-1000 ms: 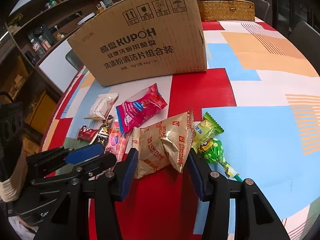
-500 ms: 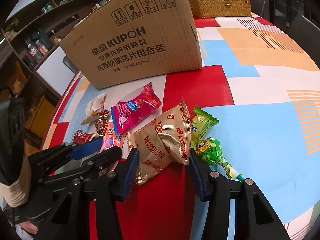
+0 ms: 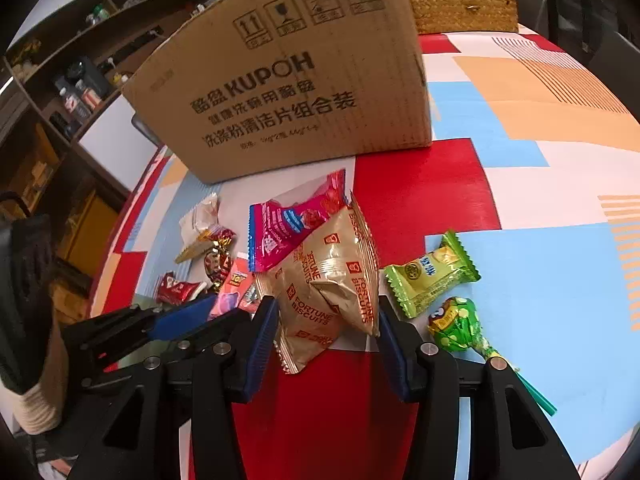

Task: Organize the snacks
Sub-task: 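Grasp the pink Lotso bar with the left gripper while the right grasps the gold biscuit pouch, then lift both held snacks toward the cardboard box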

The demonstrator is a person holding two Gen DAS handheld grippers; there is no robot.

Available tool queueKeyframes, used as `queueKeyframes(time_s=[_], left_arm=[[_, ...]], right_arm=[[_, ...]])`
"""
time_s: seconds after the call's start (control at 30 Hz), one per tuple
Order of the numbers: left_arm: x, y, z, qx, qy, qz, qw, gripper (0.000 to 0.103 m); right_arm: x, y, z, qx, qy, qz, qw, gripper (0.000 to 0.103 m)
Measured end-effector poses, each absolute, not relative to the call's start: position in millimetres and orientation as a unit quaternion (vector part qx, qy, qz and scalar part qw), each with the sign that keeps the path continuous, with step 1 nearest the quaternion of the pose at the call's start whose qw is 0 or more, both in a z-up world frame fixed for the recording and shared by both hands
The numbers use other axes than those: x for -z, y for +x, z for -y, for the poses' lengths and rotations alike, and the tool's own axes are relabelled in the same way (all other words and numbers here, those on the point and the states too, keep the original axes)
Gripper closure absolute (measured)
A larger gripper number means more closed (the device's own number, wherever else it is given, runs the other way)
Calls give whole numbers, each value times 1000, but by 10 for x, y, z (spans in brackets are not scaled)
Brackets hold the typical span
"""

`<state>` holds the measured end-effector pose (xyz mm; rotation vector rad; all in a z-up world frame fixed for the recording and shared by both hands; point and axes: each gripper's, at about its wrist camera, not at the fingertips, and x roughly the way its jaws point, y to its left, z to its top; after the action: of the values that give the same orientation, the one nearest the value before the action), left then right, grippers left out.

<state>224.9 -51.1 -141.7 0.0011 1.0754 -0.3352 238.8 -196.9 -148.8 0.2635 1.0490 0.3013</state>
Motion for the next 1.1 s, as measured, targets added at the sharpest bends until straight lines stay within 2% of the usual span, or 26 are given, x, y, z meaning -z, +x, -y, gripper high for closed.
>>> queueKeyframes(time_s=[0.03,0.1,0.2,0.33,0.8,1.1], left_arm=[[1410,2235,504,158,0,-509,846,79],[1392,2205,490,157,-2,-507,847,79],[1354,2162,495,158,-6,-503,849,79],[1281,2102,501,157,-8,-495,854,79],[814,1960,471,155,-8,-439,885,79],[347,2013,475,159,-3,-387,908,79]], right_arm=[[1492,2378,1968,-143,124,-497,847,61],[1497,2360,1963,-146,122,-495,848,63],[1470,2315,1967,-146,118,-488,853,72],[1410,2256,1995,-142,115,-477,860,76],[1130,1999,2125,-132,130,-441,878,77],[729,1988,2133,-128,125,-396,901,77]])
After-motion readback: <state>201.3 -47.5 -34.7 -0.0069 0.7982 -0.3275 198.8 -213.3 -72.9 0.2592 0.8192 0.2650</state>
